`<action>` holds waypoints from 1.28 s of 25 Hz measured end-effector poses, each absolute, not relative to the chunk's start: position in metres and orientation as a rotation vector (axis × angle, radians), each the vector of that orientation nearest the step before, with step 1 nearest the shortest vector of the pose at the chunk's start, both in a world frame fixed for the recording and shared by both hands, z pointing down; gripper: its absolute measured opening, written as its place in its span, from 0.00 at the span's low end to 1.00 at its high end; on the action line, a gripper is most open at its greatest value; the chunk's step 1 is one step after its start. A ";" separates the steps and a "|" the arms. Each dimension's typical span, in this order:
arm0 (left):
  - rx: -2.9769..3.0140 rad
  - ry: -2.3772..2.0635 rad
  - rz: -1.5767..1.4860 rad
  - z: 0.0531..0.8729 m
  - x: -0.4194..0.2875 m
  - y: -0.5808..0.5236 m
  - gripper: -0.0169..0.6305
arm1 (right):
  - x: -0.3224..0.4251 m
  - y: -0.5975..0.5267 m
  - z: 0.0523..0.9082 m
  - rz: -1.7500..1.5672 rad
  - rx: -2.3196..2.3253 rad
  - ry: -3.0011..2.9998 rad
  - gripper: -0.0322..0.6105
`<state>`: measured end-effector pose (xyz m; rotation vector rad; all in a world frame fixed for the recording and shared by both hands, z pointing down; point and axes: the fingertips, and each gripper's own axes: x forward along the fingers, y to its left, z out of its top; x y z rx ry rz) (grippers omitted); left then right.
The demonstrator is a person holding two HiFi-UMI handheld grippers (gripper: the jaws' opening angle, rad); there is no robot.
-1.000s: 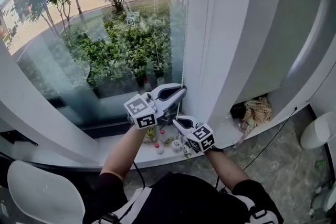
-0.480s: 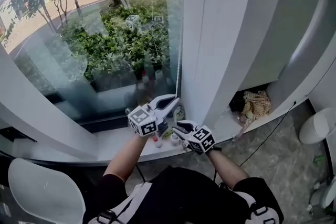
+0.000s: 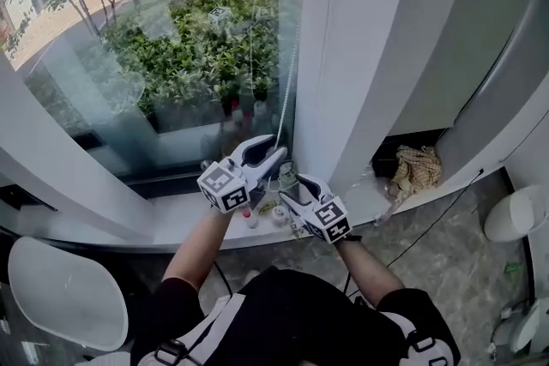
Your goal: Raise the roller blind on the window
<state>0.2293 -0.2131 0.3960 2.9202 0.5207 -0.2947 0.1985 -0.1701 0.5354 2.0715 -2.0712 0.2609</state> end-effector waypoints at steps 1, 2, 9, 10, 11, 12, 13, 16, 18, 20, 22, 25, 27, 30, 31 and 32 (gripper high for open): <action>2.931 0.502 -0.295 0.397 0.226 -0.213 0.24 | 0.196 -0.167 0.537 0.254 2.073 -2.079 0.42; 2.942 0.480 -0.298 0.400 0.221 -0.212 0.24 | 0.193 -0.163 0.540 0.252 2.070 -2.095 0.42; 3.041 0.011 -0.258 0.425 0.173 -0.224 0.29 | 0.189 -0.130 0.514 0.123 2.103 -2.177 0.41; 3.031 -0.033 -0.248 0.427 0.165 -0.224 0.29 | 0.192 -0.125 0.507 0.120 2.123 -2.199 0.41; 3.016 -0.062 -0.243 0.429 0.157 -0.222 0.29 | 0.193 -0.120 0.500 0.124 2.138 -2.226 0.40; 3.000 -0.084 -0.243 0.429 0.149 -0.218 0.29 | 0.192 -0.117 0.494 0.126 2.147 -2.253 0.39; 2.984 -0.104 -0.247 0.429 0.140 -0.215 0.29 | 0.190 -0.114 0.488 0.118 2.150 -2.273 0.37; 2.948 -0.143 -0.277 0.429 0.113 -0.206 0.29 | 0.179 -0.108 0.478 0.070 2.159 -2.301 0.30; 2.935 -0.154 -0.295 0.427 0.097 -0.201 0.29 | 0.172 -0.102 0.475 0.063 2.169 -2.317 0.26; 2.929 -0.180 -0.316 0.424 0.078 -0.199 0.29 | 0.163 -0.093 0.473 0.061 2.174 -2.332 0.24; 2.925 -0.207 -0.342 0.421 0.055 -0.196 0.28 | 0.152 -0.082 0.470 0.060 2.184 -2.342 0.20; 2.938 -0.260 -0.335 0.419 0.016 -0.194 0.27 | 0.132 -0.070 0.465 0.073 2.223 -2.357 0.15; 2.940 -0.327 -0.316 0.420 -0.017 -0.198 0.17 | 0.113 -0.067 0.460 0.085 2.249 -2.363 0.10; 2.923 -0.422 -0.293 0.425 -0.068 -0.201 0.03 | 0.083 -0.057 0.458 0.116 2.277 -2.357 0.07; 2.919 -0.440 -0.285 0.427 -0.083 -0.201 0.03 | 0.073 -0.053 0.458 0.123 2.288 -2.350 0.06; 2.919 -0.454 -0.275 0.429 -0.097 -0.199 0.03 | 0.065 -0.048 0.459 0.127 2.299 -2.340 0.05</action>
